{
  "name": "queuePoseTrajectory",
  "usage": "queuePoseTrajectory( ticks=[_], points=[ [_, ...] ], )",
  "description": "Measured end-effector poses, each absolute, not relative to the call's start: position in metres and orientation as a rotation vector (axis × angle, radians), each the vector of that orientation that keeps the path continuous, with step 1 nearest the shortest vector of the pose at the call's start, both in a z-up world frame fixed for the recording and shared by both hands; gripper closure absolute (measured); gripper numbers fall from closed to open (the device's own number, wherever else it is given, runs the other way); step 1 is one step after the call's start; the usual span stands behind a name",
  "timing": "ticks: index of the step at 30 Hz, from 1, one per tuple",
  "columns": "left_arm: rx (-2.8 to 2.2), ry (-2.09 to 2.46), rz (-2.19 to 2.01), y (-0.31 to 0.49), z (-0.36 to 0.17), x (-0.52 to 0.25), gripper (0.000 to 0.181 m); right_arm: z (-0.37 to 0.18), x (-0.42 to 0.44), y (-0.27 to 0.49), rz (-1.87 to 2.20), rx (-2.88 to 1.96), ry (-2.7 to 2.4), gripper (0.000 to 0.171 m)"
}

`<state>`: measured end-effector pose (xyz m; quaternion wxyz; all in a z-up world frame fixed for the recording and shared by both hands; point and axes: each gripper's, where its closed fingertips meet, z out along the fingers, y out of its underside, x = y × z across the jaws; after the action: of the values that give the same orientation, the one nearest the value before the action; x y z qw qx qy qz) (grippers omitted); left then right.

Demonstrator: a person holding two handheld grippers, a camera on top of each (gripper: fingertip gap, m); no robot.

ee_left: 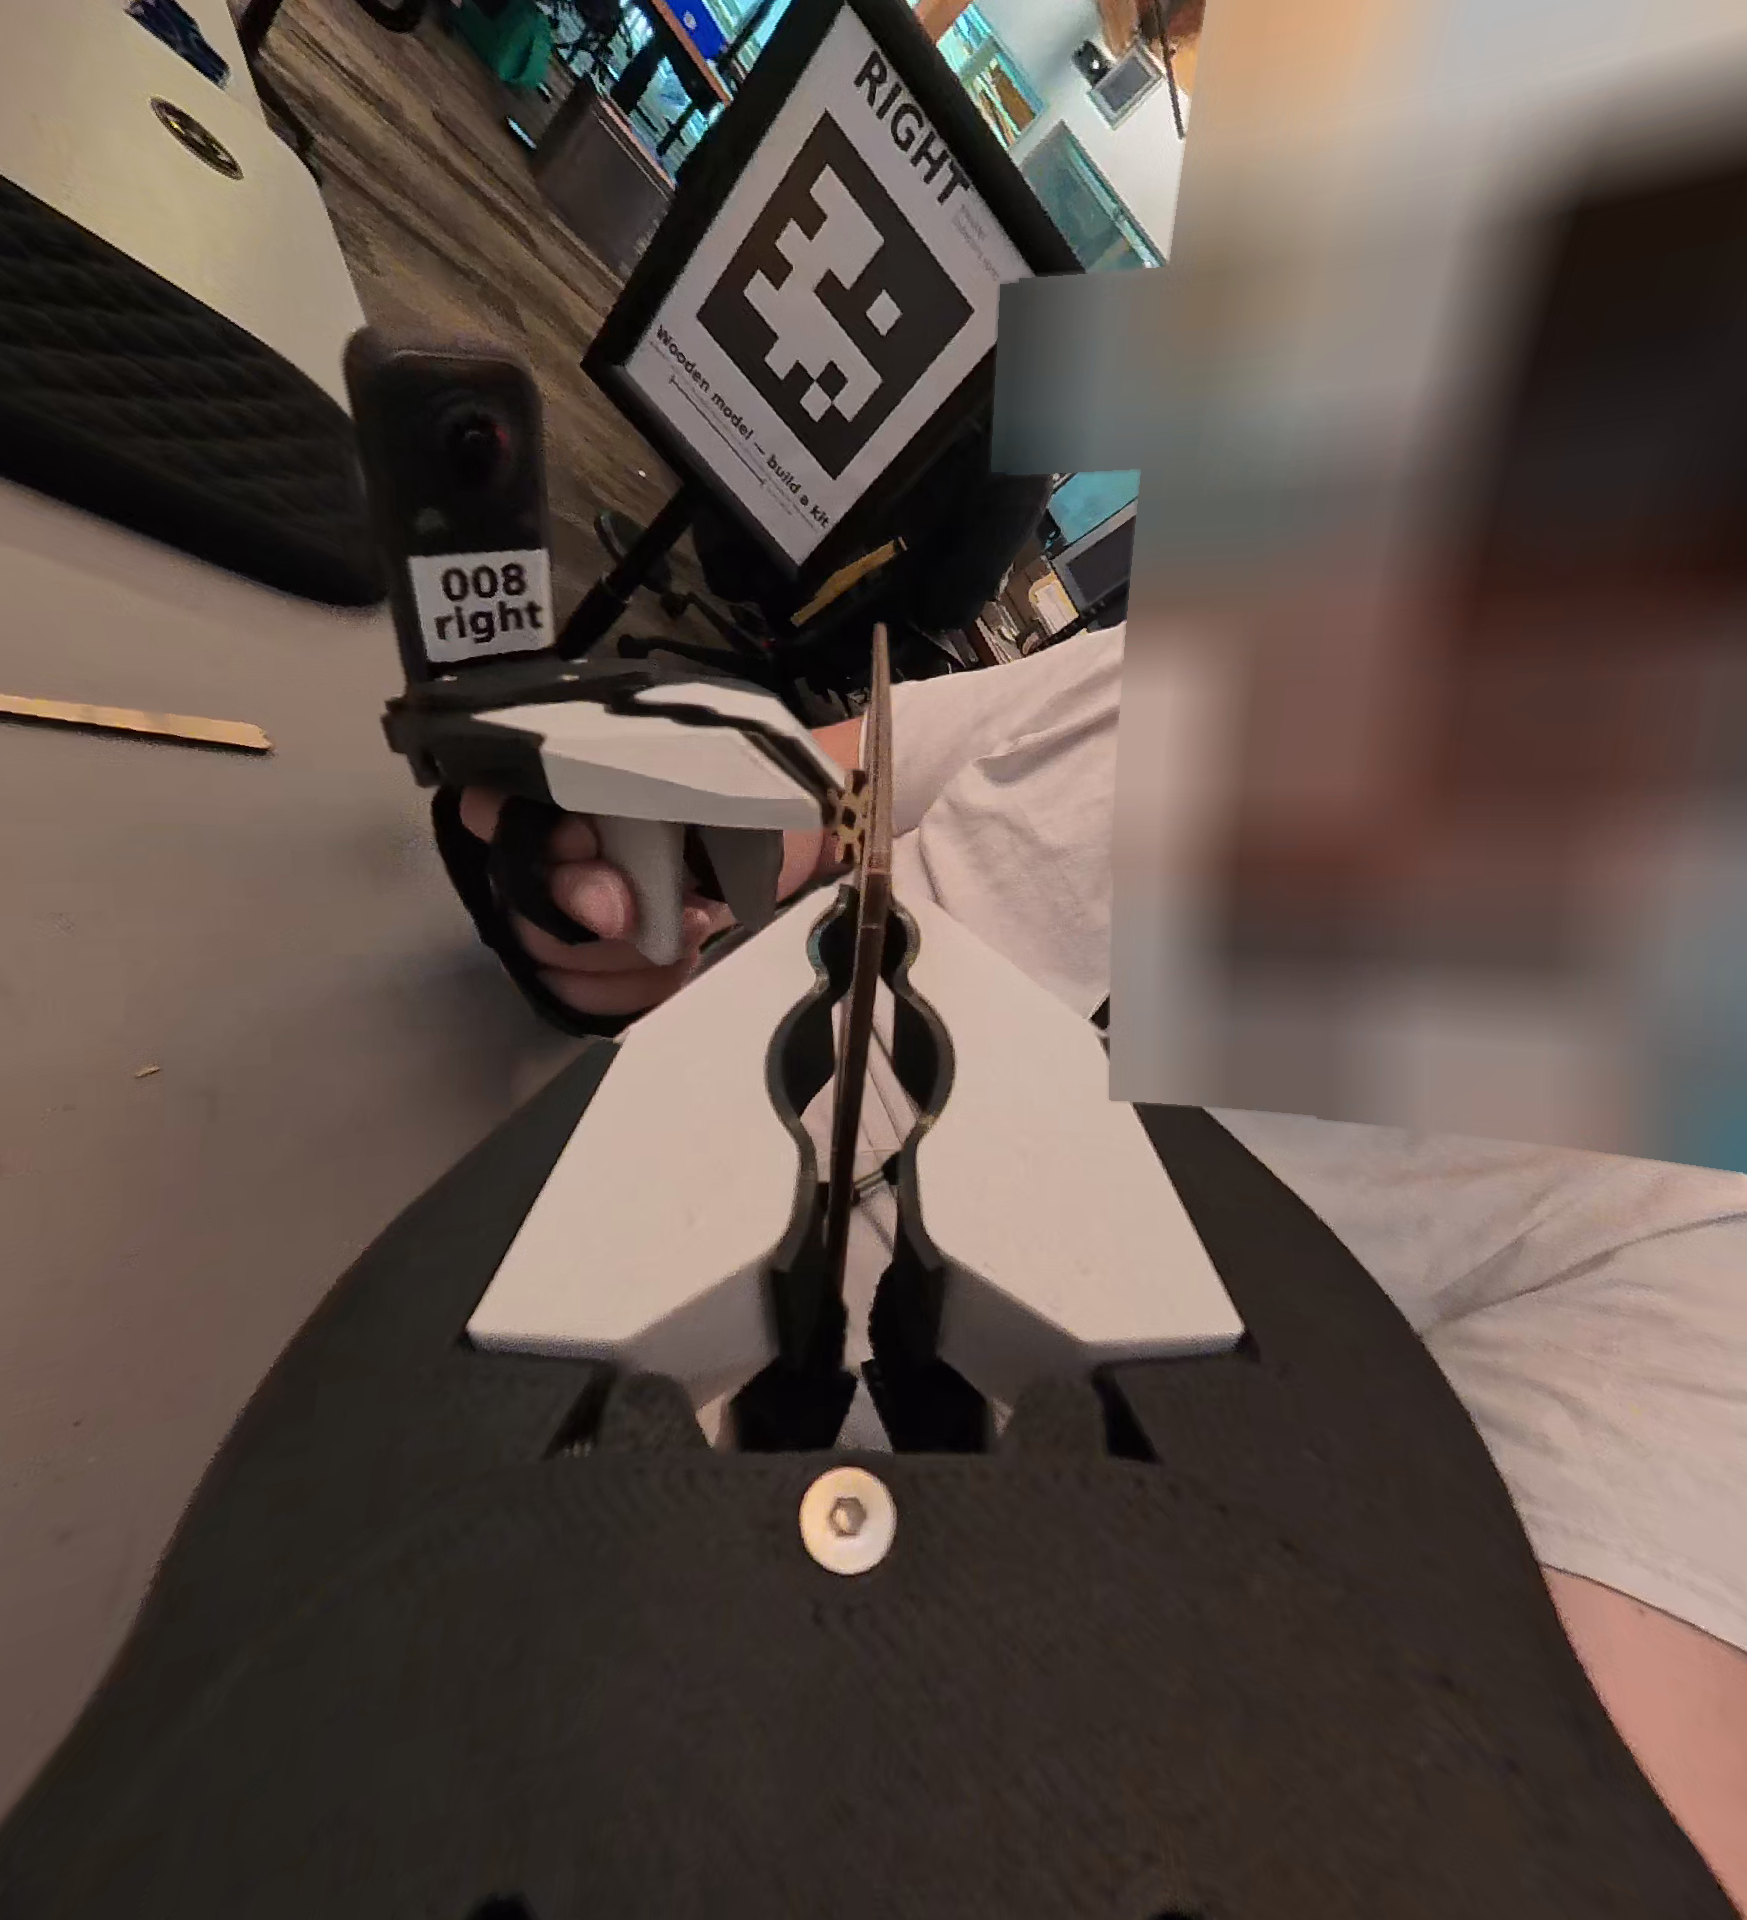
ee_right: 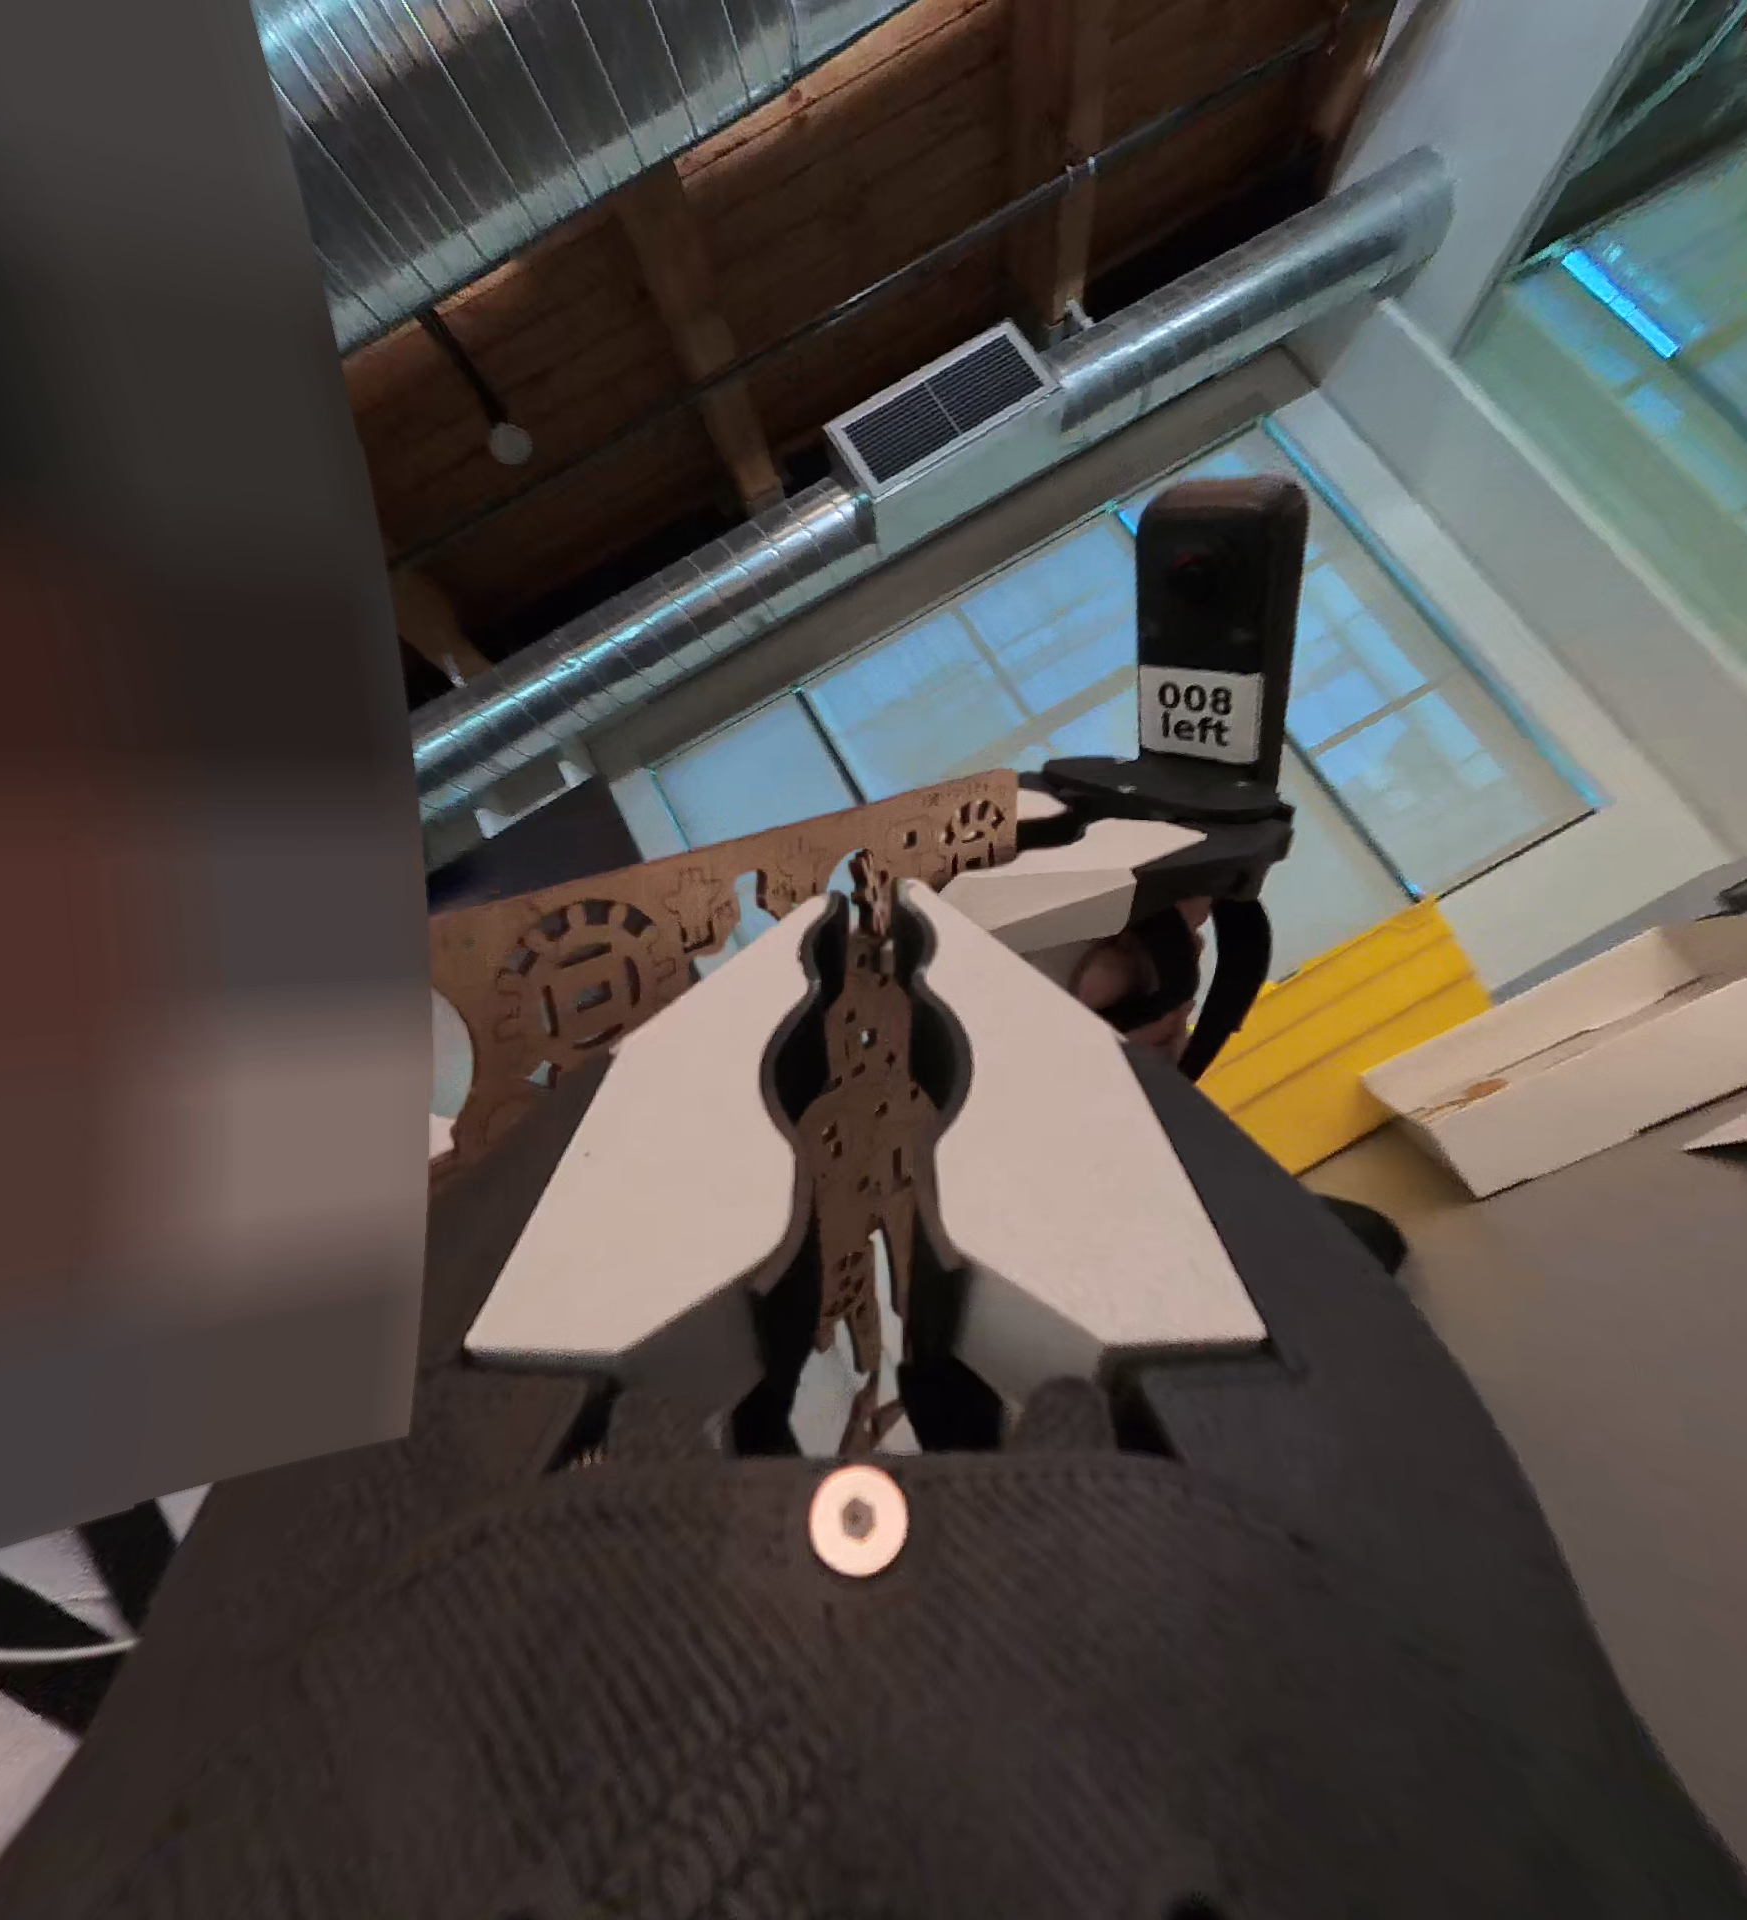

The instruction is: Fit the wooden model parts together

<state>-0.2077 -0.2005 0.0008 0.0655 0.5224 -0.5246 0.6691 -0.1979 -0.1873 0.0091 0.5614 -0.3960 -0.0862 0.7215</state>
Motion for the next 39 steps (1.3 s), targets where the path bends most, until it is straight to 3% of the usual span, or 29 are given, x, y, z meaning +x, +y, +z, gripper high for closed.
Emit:
queuePoseTrajectory(
  ticks=[1,39],
  points=[
    [1.574,-1.581,2.023,-0.2,0.002,-0.208,0.181,0.011,-0.195,-0.188,1.687,-0.922,-0.205,0.165],
    [1.78,-1.498,1.884,-0.189,-0.021,-0.206,0.18,-0.012,-0.198,-0.176,1.576,-1.18,-0.375,0.17]
  ],
)
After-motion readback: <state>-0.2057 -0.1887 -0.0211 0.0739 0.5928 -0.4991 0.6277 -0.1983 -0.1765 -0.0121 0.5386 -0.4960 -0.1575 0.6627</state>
